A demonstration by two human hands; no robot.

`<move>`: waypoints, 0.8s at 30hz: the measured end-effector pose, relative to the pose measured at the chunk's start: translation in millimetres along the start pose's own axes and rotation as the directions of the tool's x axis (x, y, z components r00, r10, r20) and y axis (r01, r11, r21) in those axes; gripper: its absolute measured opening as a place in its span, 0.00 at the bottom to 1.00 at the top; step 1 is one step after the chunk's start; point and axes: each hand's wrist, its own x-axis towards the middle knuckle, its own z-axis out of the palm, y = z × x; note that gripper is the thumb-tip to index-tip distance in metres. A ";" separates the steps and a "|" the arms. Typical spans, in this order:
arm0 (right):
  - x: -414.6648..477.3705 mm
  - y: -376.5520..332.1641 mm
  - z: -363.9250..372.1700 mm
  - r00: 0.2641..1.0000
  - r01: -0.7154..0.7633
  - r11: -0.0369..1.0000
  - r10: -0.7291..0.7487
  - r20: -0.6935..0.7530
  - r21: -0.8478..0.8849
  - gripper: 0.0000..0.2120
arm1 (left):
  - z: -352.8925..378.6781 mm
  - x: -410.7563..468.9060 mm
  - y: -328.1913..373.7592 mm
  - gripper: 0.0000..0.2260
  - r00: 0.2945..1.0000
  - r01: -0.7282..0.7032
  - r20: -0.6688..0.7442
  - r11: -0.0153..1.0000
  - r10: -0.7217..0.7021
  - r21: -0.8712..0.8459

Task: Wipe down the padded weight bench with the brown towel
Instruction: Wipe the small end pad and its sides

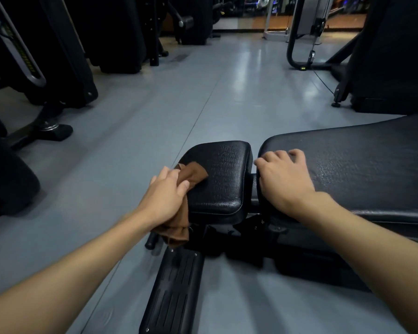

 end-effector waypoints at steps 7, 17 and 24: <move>-31.7 -78.3 -26.7 0.994 0.028 0.593 -0.100 0.039 0.805 0.34 | -20.7 -21.2 75.6 0.13 0.998 0.044 -0.020 0.874 -0.062 -0.484; 1.0 -5.1 -51.0 0.919 -0.384 0.611 0.324 0.224 0.692 0.38 | -26.9 4.7 169.4 0.11 0.907 0.312 0.409 0.494 0.099 -0.811; -5.9 -12.9 -34.7 0.968 -0.210 0.966 0.183 0.174 0.153 0.19 | 2.4 17.8 166.4 0.07 0.952 0.197 0.305 0.820 -0.029 -0.537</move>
